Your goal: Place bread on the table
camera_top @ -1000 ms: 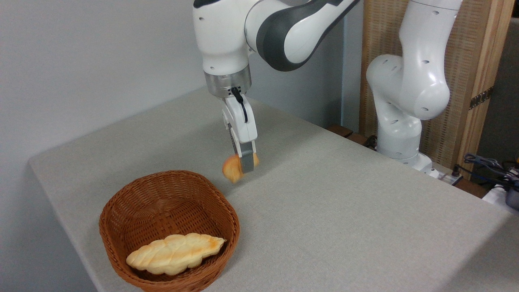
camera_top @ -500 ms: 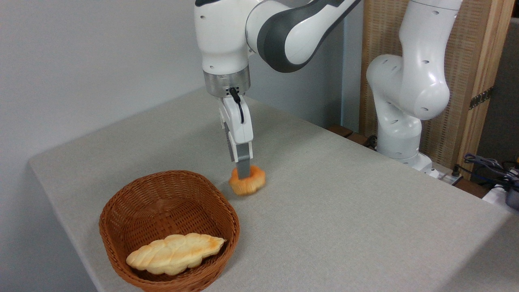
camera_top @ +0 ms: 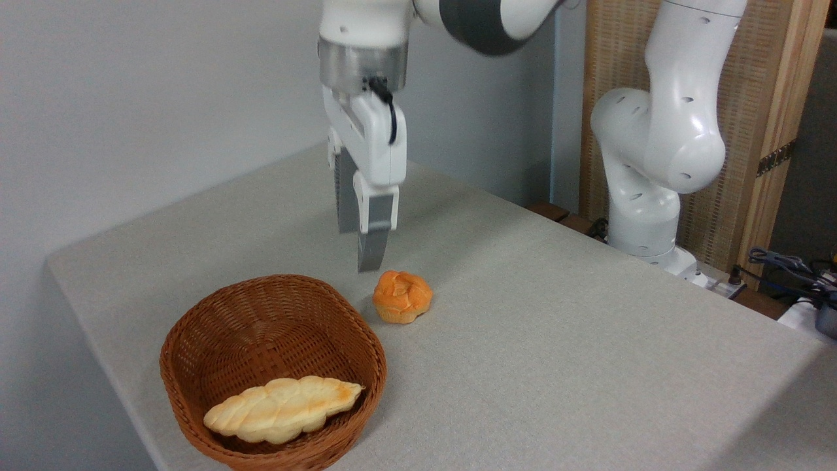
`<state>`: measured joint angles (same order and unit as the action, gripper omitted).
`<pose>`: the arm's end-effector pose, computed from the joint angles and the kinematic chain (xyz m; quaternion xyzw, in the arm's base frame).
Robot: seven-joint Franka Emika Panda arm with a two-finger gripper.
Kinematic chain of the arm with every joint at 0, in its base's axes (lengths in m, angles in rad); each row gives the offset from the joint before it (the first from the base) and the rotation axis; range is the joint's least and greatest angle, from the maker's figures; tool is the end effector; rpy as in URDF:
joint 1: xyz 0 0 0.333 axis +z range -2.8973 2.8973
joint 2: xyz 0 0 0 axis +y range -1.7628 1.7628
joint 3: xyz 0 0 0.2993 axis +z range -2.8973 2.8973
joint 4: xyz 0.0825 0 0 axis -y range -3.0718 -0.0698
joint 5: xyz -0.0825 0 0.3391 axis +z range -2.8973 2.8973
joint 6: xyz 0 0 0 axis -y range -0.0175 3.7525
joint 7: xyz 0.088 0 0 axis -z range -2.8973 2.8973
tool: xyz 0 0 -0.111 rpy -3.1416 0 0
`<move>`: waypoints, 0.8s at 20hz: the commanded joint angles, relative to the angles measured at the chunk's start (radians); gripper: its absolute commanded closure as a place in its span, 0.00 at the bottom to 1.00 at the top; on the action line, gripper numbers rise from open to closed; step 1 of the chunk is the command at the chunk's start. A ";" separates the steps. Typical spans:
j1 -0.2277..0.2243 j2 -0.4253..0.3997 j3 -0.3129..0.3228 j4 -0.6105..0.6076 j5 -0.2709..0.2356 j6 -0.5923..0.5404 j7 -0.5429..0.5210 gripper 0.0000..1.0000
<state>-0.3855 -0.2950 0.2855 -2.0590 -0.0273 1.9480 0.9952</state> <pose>0.4490 -0.0335 0.5605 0.8502 -0.5166 0.1008 0.0119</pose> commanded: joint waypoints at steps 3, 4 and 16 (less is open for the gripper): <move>-0.004 0.149 -0.005 0.270 0.000 -0.242 -0.096 0.00; -0.004 0.155 -0.003 0.298 0.000 -0.270 -0.118 0.00; 0.207 0.277 -0.202 0.470 0.013 -0.406 -0.311 0.00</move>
<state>-0.3161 -0.0269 0.2195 -1.6163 -0.0261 1.5748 0.6989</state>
